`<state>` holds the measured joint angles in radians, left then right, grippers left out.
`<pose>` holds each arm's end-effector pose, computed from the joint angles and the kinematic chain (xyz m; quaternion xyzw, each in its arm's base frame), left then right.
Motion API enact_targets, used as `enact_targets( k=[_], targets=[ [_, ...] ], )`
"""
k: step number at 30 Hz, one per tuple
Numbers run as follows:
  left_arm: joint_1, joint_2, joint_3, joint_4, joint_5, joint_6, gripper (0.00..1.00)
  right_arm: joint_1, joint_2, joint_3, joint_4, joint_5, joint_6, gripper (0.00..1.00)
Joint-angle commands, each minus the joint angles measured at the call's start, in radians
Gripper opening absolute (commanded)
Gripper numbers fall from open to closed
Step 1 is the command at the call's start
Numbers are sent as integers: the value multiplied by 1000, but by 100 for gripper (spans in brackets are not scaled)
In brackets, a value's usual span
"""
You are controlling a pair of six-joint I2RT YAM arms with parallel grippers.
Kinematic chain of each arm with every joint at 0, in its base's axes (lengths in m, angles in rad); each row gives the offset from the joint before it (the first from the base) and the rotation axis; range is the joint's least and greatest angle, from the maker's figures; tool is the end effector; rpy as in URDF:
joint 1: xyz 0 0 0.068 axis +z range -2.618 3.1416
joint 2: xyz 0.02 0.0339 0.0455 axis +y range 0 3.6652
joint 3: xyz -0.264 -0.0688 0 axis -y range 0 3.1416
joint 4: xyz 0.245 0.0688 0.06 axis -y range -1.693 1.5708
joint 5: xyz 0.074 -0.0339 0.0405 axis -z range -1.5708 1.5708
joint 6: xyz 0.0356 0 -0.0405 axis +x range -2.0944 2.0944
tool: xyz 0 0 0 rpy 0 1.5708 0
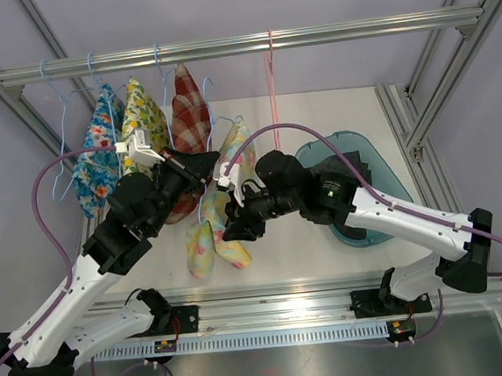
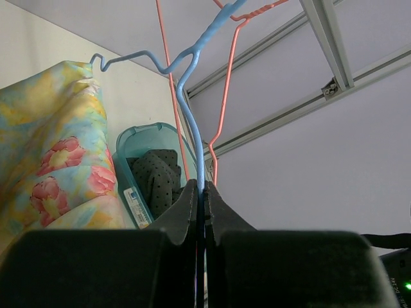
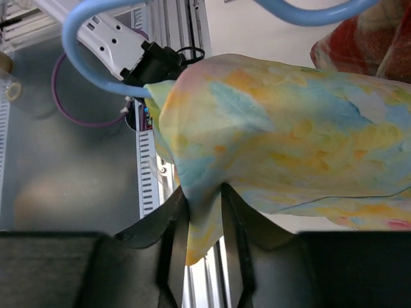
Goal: Remove the skirt from the hanger
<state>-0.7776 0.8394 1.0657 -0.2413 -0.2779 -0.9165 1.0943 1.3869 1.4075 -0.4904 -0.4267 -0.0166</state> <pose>0.1331 -0.1173 0.4218 -0.1459 0.6971 -0.4555 0.5342 0.1292 0.2825 0.3899 -0.5333 0.6493 0.4172 0.3462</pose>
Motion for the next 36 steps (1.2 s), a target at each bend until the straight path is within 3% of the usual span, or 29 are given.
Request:
enact_targets(
  k=[1, 3, 4, 5, 8, 12, 19, 29, 36],
  targets=[
    [-3, -19, 20, 137, -23, -5, 0, 12, 27, 48, 55, 31, 9, 30],
    [-3, -32, 7, 135, -18, 5, 0, 12, 35, 80, 41, 25, -23, 17],
    [-3, -40, -6, 129, -18, 13, 0, 7, 34, 100, 27, -22, -57, 2],
    [-3, -46, -15, 122, -17, 34, 0, 0, 29, 125, -34, -65, -101, 0],
    [-3, -69, -50, 96, 5, 91, 0, -54, -6, 223, -166, -260, -325, 0],
    [-3, -117, -137, 83, 65, 202, 0, -125, -96, 275, -172, -290, -431, 0],
    [-5, -241, -243, 68, 60, 307, 0, -223, -187, 282, -180, -233, -418, 0],
    [-5, -278, -188, 1, 95, 404, 0, -287, -267, 255, -156, -136, -418, 0],
    [-5, -266, -182, -21, 88, 429, 0, -346, -279, 369, -146, -101, -388, 0]
  ],
)
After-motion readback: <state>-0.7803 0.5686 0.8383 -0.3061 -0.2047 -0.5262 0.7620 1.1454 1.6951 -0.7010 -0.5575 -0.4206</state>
